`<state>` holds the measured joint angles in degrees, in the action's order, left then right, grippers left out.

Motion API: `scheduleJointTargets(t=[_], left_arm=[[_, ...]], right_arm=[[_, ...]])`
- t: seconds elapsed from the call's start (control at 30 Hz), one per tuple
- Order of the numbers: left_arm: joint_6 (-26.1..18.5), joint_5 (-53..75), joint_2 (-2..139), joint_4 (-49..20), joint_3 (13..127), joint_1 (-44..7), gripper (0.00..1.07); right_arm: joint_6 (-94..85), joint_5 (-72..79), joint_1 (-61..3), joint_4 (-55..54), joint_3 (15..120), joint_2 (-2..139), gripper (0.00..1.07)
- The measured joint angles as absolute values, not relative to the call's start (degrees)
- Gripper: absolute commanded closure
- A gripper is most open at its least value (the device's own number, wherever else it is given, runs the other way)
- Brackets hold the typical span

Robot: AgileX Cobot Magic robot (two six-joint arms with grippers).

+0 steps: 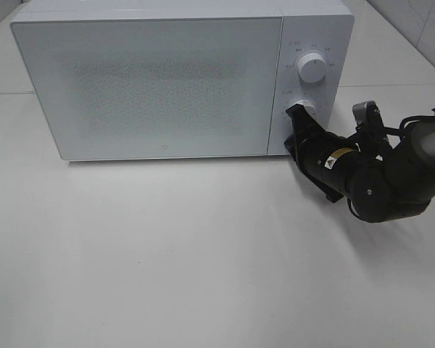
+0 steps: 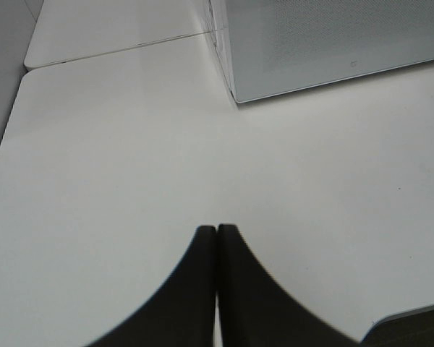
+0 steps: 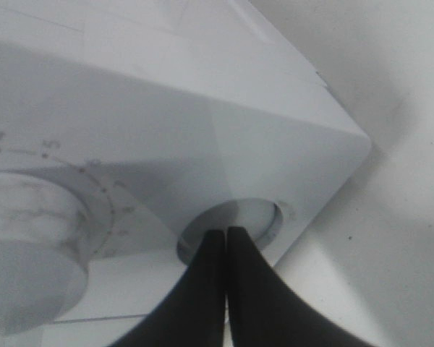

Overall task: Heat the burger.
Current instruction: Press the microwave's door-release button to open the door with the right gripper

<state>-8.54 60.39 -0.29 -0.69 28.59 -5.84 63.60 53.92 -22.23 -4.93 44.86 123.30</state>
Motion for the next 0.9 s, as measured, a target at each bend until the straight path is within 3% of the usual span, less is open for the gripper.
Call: scheduleJointTargets(t=[0.9], left_arm=[[-8.5, 60.4, -0.3, -0.7, 28.6, -5.8, 1.06]], right_arm=[[65.1, 44.5, -22.2, -6.6, 48.5, 123.0, 1.07]])
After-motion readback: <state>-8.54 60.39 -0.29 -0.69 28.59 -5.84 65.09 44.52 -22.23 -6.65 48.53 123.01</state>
